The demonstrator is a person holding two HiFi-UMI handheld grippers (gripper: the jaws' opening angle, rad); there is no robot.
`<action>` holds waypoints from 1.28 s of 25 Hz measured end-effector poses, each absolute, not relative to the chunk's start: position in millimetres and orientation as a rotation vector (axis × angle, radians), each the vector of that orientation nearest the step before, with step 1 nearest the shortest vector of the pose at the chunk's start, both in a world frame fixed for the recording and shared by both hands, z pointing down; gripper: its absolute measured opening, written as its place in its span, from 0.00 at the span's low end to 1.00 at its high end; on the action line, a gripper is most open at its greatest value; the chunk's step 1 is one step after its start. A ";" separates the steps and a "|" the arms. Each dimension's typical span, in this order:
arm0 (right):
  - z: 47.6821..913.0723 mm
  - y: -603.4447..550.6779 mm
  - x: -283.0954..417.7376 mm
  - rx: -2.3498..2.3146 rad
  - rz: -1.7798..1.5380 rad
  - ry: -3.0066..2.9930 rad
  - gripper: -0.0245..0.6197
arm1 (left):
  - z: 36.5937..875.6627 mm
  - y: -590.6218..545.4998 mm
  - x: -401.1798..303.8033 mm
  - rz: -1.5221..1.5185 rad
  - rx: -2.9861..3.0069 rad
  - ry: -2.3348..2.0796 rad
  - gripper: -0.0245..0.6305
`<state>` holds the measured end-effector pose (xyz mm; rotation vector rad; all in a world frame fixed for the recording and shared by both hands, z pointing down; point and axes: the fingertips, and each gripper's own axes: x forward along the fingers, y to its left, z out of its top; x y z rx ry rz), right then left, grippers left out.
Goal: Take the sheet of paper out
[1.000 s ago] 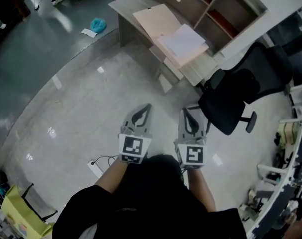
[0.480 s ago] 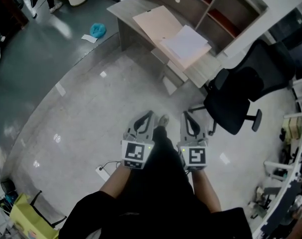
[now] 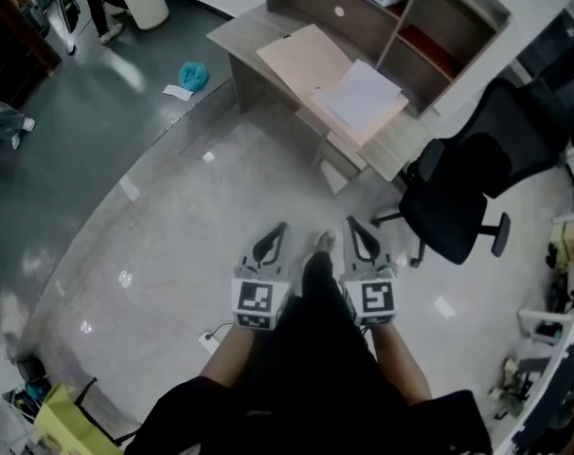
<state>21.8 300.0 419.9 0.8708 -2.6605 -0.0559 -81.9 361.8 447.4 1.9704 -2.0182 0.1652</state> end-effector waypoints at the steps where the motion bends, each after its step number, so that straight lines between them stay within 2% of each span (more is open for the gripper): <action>1: 420.5 296.7 22.4 0.876 -0.051 -2.660 0.06 | 448.6 358.6 -80.6 0.169 1.977 -2.007 0.11; 19: 446.1 144.4 20.6 0.917 0.094 -2.632 0.06 | 467.9 202.1 -78.4 0.284 2.012 -1.888 0.11; 32: 505.5 48.3 7.1 0.626 0.161 -2.532 0.06 | 505.0 86.5 -88.4 0.390 1.870 -1.864 0.11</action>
